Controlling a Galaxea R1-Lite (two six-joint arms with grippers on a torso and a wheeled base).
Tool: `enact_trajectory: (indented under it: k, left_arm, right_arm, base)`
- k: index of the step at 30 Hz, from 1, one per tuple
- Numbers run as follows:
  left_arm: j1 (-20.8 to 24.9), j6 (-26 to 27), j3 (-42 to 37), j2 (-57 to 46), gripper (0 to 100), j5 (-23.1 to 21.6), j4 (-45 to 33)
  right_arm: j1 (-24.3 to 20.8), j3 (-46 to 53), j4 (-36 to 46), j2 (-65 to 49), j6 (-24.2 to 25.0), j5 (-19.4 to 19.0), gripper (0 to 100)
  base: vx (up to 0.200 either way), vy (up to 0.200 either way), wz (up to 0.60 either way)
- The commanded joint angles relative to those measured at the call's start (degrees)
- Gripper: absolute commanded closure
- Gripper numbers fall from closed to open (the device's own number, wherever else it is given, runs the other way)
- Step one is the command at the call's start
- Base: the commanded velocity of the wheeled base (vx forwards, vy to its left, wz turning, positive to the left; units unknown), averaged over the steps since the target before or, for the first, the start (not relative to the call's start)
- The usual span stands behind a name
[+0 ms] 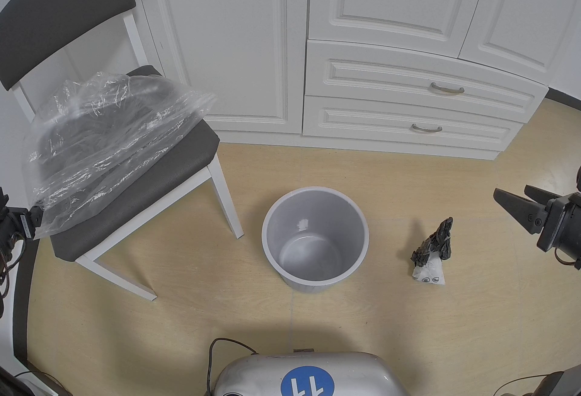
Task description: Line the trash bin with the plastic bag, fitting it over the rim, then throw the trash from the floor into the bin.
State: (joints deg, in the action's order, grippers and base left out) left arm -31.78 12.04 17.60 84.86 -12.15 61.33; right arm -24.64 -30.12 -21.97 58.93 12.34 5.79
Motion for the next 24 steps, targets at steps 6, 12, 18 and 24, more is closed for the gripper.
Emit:
enact_trajectory:
  k: [6, 12, 18, 24]
  left_arm:
    - [0.1, 0.7, 0.0, -1.6, 0, 0.4, 0.4]
    - [0.1, 2.5, -0.2, -1.6, 0, 1.1, 0.5]
    - [0.1, 2.6, -1.0, -1.6, 100, 1.2, 2.0]
    - [0.8, 2.7, -1.2, -1.6, 100, 1.2, 2.0]
  right_arm:
    - [-0.3, 0.0, 0.0, -0.7, 0.1, -0.3, 0]
    - [-0.3, -0.2, -0.1, -0.9, 0.2, -0.3, 0]
    - [-1.8, -0.6, 0.0, -0.7, 2.4, -1.2, 0]
    - [-2.2, -0.5, 0.0, -0.6, 2.5, -1.4, 0]
  base:
    - [0.0, 0.0, 0.0]
    - [0.0, 0.0, 0.0]
    - [0.0, 0.0, 0.0]
    - [0.0, 0.0, 0.0]
